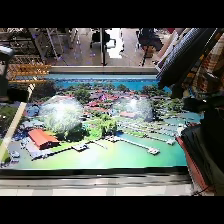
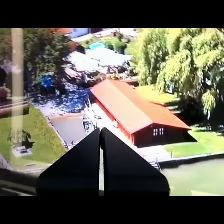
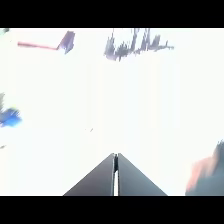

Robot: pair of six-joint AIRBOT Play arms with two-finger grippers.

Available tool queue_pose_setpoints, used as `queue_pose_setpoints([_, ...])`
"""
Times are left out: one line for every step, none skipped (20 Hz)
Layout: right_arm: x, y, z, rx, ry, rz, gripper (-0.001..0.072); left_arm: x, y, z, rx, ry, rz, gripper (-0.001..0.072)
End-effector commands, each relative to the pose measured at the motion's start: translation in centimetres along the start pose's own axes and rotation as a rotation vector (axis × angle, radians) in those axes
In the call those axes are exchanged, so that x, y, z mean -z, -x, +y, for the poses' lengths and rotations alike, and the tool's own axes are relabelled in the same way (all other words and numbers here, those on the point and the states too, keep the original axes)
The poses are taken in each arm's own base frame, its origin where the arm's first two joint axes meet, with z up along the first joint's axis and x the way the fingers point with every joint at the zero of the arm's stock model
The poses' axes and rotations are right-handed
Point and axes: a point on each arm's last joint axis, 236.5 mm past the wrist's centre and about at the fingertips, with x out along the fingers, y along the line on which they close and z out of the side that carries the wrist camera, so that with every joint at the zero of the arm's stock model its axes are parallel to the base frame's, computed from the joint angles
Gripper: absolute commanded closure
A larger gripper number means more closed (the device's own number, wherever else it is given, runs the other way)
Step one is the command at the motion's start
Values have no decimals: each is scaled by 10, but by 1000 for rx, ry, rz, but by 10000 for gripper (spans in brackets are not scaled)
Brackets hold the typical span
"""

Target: Fold the clothes and pants, and hang the long-sleeved shirts on hangers.

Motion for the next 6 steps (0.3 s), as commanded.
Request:
queue_pose_setpoints([-69,-11,24,122,219,-266,700,-4,18,25,-58,51,-62,692])
queue_pose_setpoints([-83,-8,29,123,226,-326,700,-4,17,25,-58,51,-61,692])
queue_pose_setpoints([-93,-4,32,122,227,-372,700,-4,17,25,-58,50,-60,692])
queue_pose_setpoints([-101,-1,34,120,222,-410,700,-4,17,25,-58,50,-60,692])
queue_pose_setpoints([-107,2,33,126,221,-435,700,-4,17,25,-58,50,-60,692])
queue_pose_setpoints([-111,4,32,131,220,-455,701,-4,17,25,-58,50,-60,692])
